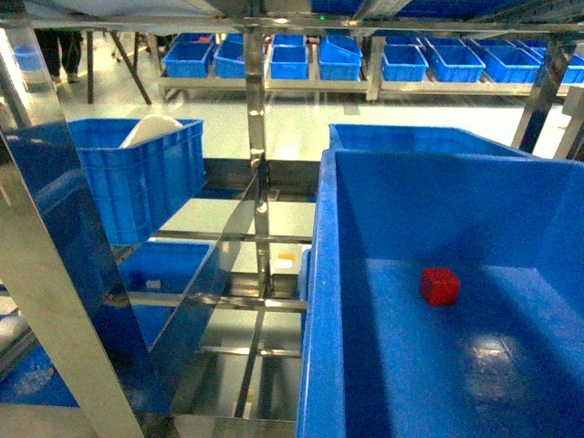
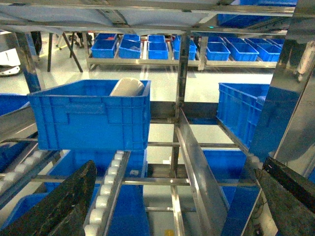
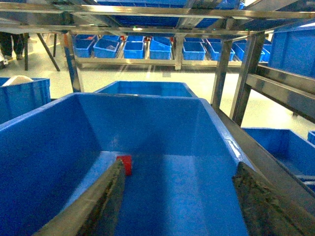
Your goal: Place magnetic block on left shelf second layer
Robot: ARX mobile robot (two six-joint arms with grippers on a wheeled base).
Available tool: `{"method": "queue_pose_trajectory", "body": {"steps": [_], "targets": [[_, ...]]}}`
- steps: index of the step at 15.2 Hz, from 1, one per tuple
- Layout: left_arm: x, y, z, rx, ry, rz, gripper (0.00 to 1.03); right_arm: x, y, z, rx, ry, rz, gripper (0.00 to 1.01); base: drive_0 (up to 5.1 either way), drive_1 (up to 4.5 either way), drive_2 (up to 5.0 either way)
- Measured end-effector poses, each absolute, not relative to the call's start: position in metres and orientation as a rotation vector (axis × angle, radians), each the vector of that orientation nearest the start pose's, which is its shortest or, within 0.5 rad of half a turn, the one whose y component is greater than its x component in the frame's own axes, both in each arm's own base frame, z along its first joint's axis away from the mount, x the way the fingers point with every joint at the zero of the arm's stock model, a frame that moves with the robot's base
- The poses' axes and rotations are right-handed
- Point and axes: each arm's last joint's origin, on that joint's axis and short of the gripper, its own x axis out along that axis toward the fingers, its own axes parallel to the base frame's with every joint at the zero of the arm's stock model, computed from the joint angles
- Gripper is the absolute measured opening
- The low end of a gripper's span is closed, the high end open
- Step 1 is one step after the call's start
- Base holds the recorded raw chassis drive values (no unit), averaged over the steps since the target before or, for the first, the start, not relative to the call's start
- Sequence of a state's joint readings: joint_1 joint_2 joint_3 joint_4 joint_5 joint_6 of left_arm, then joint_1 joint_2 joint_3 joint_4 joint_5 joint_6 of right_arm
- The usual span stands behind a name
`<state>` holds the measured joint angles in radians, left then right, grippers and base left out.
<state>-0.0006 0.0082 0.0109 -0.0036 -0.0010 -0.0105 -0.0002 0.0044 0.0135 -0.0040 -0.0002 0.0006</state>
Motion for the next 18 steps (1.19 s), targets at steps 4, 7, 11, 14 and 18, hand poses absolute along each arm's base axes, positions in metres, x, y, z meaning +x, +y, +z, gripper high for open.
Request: {"method": "queue_pose_trajectory", "body": {"steps": [4, 7, 11, 14, 18], "targets": [[0.0975, 0.0000, 0.1662, -0.010, 0.001, 0.000, 0.98, 0.0971, 0.0000, 0.1674, 0.001, -0.005, 0.000, 0.96, 0.0, 0.00, 0.0], [0.0975, 0.0000, 0.1662, -0.010, 0.001, 0.000, 0.98, 0.0971, 0.0000, 0.1674, 0.002, -0.005, 0.000, 0.99, 0.0, 0.00, 0.0], [0.0975, 0.0000, 0.1662, -0.010, 0.001, 0.000, 0.98, 0.0971, 0.0000, 0.1674, 0.002, -0.005, 0.000, 0.98, 0.0, 0.00, 0.0], [0.0975, 0.0000, 0.1662, -0.010, 0.001, 0.000, 0.98, 0.0971, 0.0000, 0.1674, 0.002, -0.005, 0.000, 0.98, 0.0, 0.00, 0.0], [0.0976, 0.0000, 0.1662, -0.010, 0.001, 0.000, 0.98, 0.0971, 0.0000, 0.1674, 0.002, -0.005, 0.000, 0.98, 0.0, 0.00, 0.0]]}}
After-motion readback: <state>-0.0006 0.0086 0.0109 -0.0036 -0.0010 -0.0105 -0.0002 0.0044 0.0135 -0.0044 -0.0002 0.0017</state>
